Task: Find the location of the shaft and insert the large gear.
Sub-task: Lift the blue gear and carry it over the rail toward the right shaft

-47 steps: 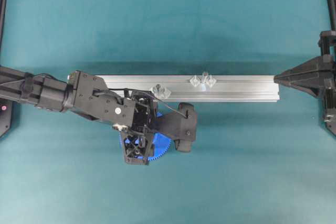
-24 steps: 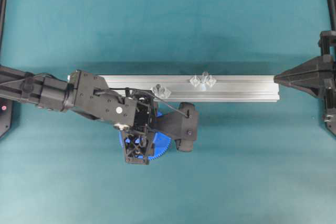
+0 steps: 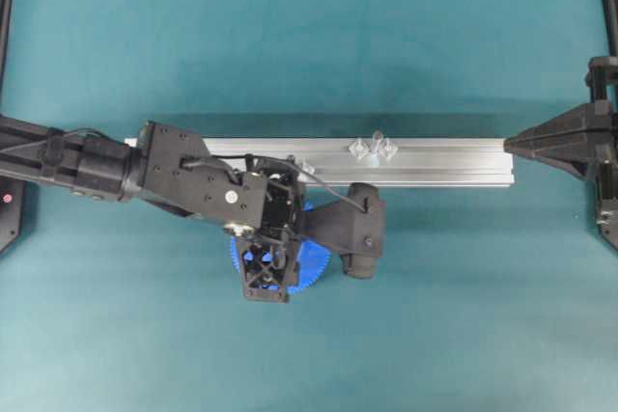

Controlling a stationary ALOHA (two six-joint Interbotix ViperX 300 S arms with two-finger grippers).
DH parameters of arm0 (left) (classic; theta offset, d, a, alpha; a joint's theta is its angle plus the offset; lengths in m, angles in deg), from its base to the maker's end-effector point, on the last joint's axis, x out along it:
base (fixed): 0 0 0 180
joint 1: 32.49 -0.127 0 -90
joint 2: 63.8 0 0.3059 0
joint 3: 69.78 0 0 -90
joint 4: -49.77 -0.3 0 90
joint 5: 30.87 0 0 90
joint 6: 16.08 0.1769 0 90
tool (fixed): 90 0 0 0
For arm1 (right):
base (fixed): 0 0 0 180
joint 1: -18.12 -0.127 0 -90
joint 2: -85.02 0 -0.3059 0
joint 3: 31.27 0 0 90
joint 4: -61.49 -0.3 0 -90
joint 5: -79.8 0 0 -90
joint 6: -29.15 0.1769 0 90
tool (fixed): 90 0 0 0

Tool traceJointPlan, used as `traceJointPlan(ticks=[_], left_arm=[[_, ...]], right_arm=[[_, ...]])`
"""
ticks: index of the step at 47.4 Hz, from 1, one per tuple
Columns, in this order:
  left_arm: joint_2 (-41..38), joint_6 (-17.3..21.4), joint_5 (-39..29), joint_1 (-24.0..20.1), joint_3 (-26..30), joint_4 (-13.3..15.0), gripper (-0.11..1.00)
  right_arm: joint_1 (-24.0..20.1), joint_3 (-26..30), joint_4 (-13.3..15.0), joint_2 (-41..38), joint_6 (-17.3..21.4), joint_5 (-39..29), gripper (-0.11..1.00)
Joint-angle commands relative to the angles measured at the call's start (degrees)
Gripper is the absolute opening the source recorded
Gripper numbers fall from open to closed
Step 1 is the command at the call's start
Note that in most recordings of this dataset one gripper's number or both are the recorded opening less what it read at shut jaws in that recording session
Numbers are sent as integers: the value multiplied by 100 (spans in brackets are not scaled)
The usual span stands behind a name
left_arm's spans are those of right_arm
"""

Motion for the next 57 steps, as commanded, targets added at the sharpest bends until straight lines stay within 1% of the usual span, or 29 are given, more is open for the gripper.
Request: traceJointPlan(ticks=[1, 14, 28, 38, 49, 57], left_arm=[[343, 35, -132, -35, 325, -26, 70], [396, 352, -571, -123, 853, -18, 70], [396, 563, -923, -290, 1318, -26, 70], [378, 870, -1037, -475, 1556, -26, 70], [343, 1020, -1037, -677, 1767, -26, 70], [281, 1204, -1037, -826, 1951, -26, 70]], right_arm=[[9, 79, -9, -26, 44, 35, -2], [9, 79, -9, -18, 44, 35, -2], [9, 70, -9, 62, 44, 35, -2], [9, 62, -9, 70, 44, 35, -2], [9, 62, -9, 70, 44, 35, -2], [9, 44, -9, 70, 44, 35, -2]])
